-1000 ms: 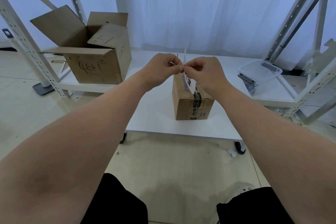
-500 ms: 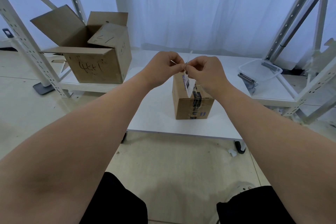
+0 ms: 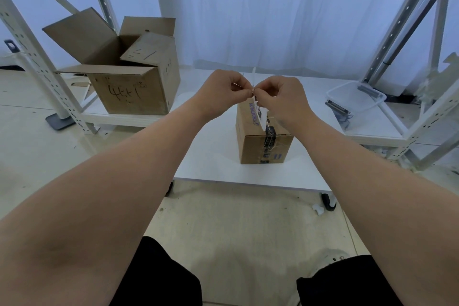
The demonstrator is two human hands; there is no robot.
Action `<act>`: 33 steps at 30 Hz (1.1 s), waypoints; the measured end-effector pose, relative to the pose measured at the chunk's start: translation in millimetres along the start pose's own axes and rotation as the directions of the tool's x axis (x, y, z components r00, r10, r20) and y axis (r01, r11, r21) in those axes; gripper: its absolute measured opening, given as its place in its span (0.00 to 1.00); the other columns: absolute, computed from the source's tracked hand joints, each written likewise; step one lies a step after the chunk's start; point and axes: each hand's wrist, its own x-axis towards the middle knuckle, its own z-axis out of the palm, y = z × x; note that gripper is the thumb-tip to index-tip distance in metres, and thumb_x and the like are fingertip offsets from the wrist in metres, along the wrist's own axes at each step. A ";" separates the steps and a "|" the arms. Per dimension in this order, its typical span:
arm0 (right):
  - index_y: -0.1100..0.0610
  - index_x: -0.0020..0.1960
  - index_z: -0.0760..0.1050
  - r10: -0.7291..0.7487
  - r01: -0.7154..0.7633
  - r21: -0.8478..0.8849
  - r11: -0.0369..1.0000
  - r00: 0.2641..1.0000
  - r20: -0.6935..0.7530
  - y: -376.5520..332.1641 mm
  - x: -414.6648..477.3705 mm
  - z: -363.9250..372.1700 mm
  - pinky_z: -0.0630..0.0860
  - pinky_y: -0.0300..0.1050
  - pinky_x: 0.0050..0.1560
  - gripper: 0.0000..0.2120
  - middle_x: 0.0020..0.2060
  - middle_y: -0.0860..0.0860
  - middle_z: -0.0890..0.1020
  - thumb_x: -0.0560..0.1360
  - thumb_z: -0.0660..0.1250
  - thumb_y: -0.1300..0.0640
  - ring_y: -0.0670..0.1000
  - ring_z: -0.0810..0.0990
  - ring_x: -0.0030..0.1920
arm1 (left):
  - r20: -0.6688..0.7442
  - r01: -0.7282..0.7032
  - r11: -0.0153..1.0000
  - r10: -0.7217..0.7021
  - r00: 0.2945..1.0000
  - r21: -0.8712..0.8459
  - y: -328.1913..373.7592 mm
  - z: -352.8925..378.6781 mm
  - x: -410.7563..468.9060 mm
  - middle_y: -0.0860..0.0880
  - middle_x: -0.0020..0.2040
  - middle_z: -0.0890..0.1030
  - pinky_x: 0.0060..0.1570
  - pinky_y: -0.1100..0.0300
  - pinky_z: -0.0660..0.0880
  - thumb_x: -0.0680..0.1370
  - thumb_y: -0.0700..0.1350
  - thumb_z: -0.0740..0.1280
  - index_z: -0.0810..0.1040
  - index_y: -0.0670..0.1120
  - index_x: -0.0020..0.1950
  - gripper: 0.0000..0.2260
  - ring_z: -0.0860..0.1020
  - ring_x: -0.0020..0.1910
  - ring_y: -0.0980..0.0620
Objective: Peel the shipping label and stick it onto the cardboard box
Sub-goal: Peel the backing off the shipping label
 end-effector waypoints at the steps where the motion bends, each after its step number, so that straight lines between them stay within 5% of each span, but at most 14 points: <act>1: 0.61 0.43 0.81 0.002 -0.002 0.006 1.000 1.000 0.000 -0.2 0.3 -0.4 0.80 0.56 0.49 0.05 0.39 0.58 0.84 0.73 0.67 0.61 0.59 0.83 0.42 | -0.006 0.003 1.000 -0.003 1.000 -0.008 0.0 0.2 0.0 0.53 0.37 0.81 0.41 0.71 0.74 0.75 0.39 0.69 0.81 0.38 0.48 0.06 0.77 0.34 0.65; 7: 0.62 0.44 0.81 0.019 -0.018 0.067 0.998 1.000 -0.005 -1.7 1.9 -2.8 0.80 0.59 0.46 0.06 0.38 0.62 0.83 0.74 0.66 0.61 0.65 0.81 0.40 | -0.013 0.041 0.991 -0.043 0.999 -0.124 0.2 1.0 -0.2 0.46 0.43 0.84 0.55 0.59 0.76 0.74 0.42 0.71 0.81 0.40 0.46 0.05 0.82 0.46 0.53; 14: 0.62 0.44 0.81 0.023 -0.023 0.091 0.996 1.000 0.012 0.2 1.9 -3.3 0.80 0.60 0.48 0.06 0.39 0.62 0.84 0.74 0.67 0.60 0.64 0.82 0.41 | -0.025 0.051 0.985 -0.056 0.998 -0.166 -0.2 1.4 0.3 0.52 0.40 0.83 0.47 0.69 0.75 0.75 0.42 0.69 0.80 0.44 0.44 0.02 0.79 0.36 0.66; 18: 0.58 0.43 0.82 0.017 -0.020 0.129 0.991 1.000 0.026 0.2 0.8 -4.3 0.80 0.59 0.51 0.05 0.40 0.58 0.85 0.73 0.68 0.60 0.60 0.83 0.43 | -0.021 0.032 0.985 -0.036 0.999 -0.167 0.6 0.5 -0.1 0.52 0.42 0.82 0.48 0.67 0.75 0.75 0.41 0.68 0.78 0.46 0.42 0.03 0.80 0.37 0.65; 24: 0.61 0.46 0.82 0.014 -0.019 0.148 0.989 0.999 0.038 -1.5 -0.7 -7.4 0.80 0.55 0.53 0.04 0.40 0.58 0.85 0.73 0.70 0.61 0.59 0.83 0.44 | -0.007 -0.021 0.997 0.020 1.000 -0.078 1.8 1.1 3.8 0.50 0.60 0.71 0.53 0.61 0.76 0.77 0.40 0.67 0.79 0.43 0.42 0.04 0.79 0.43 0.54; 29: 0.59 0.44 0.83 -0.001 -0.002 0.124 0.992 1.000 0.024 -2.0 0.1 -5.5 0.80 0.57 0.52 0.04 0.38 0.57 0.85 0.73 0.69 0.60 0.58 0.83 0.43 | -0.003 -0.042 0.998 0.042 0.999 -0.046 1.5 0.9 5.4 0.48 0.63 0.69 0.51 0.64 0.77 0.77 0.39 0.66 0.79 0.37 0.47 0.06 0.79 0.42 0.55; 33: 0.57 0.42 0.83 -0.005 0.002 0.119 0.993 1.000 0.026 -3.8 -0.5 -4.8 0.80 0.58 0.51 0.04 0.37 0.55 0.84 0.73 0.69 0.60 0.58 0.83 0.43 | -0.012 -0.034 0.999 0.034 0.999 -0.022 0.6 0.2 5.2 0.49 0.64 0.69 0.54 0.58 0.78 0.76 0.41 0.68 0.78 0.43 0.41 0.04 0.80 0.43 0.52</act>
